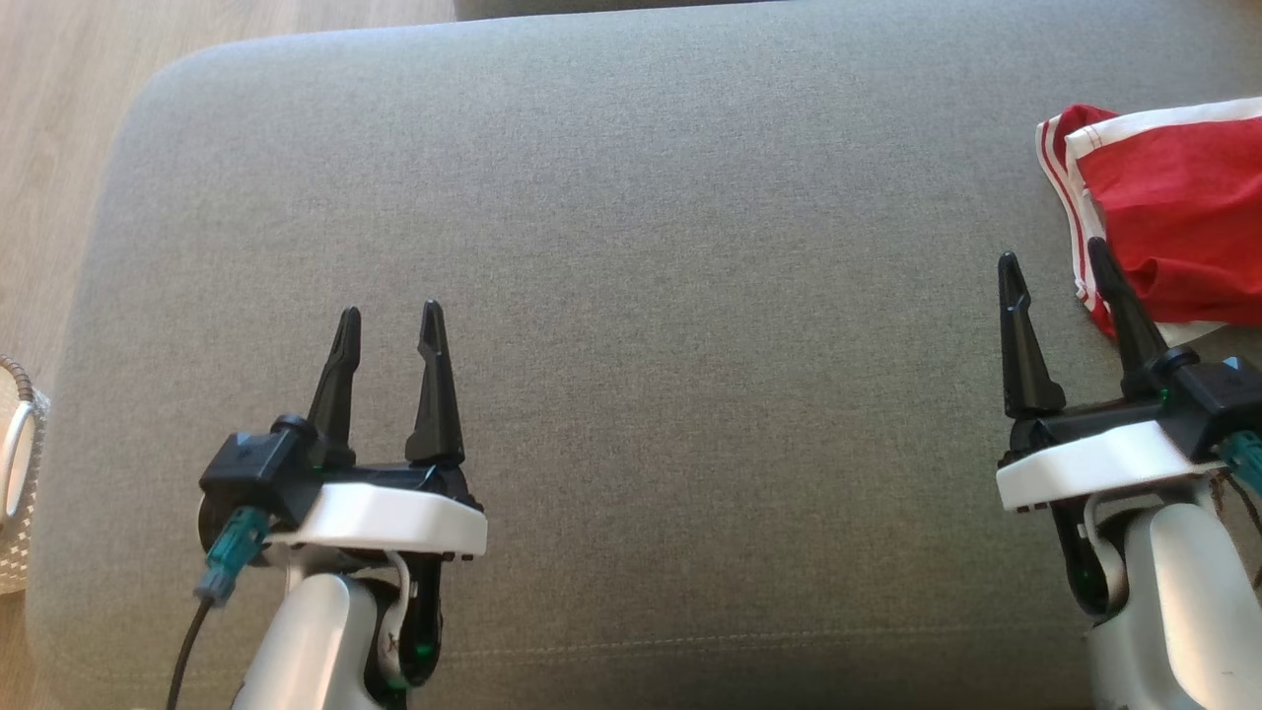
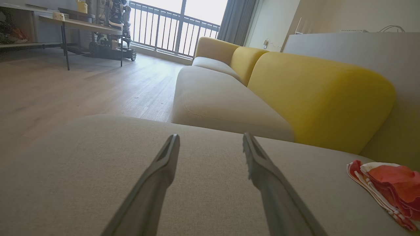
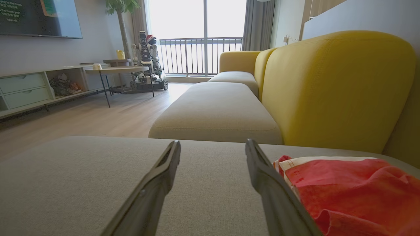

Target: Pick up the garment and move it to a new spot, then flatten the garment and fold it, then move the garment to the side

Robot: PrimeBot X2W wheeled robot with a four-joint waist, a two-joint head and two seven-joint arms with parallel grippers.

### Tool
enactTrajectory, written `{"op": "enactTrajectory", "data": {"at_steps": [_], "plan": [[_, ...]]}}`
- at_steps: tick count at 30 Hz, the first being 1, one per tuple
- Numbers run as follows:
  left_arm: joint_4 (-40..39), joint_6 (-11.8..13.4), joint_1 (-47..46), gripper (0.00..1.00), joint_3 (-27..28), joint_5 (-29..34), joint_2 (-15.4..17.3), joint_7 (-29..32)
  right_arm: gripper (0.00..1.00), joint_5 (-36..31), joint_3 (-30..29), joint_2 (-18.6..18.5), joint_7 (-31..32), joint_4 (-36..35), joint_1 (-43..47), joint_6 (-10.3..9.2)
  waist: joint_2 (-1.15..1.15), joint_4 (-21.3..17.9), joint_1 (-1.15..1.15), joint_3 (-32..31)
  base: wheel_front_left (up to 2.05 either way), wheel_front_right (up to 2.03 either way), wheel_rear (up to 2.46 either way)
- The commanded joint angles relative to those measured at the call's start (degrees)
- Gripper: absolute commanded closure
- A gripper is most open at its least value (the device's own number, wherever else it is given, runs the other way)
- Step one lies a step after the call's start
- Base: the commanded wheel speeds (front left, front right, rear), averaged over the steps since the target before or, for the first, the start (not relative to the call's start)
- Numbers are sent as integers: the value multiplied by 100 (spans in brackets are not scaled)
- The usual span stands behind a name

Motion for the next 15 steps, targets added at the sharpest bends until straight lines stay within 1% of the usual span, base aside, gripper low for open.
{"op": "enactTrajectory", "data": {"at_steps": [1,5,7,9,13,15], "plan": [[-204,-59,-109,0,213,21,40,13,0,-30,153,43,-52,-199,-34,-2,0,2,0,-2,0,0,0],[-201,-121,-84,0,239,62,40,13,0,-26,181,46,-52,-197,-30,-2,0,3,0,-8,0,0,0],[-210,-289,-66,0,241,-78,40,13,0,-22,210,47,-52,-218,-32,-2,0,4,0,-9,0,0,0],[-227,-400,-44,0,319,-213,40,13,0,-22,234,46,-52,-230,-31,-2,0,0,0,-7,0,0,0],[-216,-538,-39,0,416,-293,40,13,0,-9,245,36,-52,-243,-24,-2,0,22,0,24,0,0,0],[-207,-561,-30,0,436,-370,40,13,0,0,272,36,-52,-222,-7,-2,0,32,0,18,0,0,0]]}}
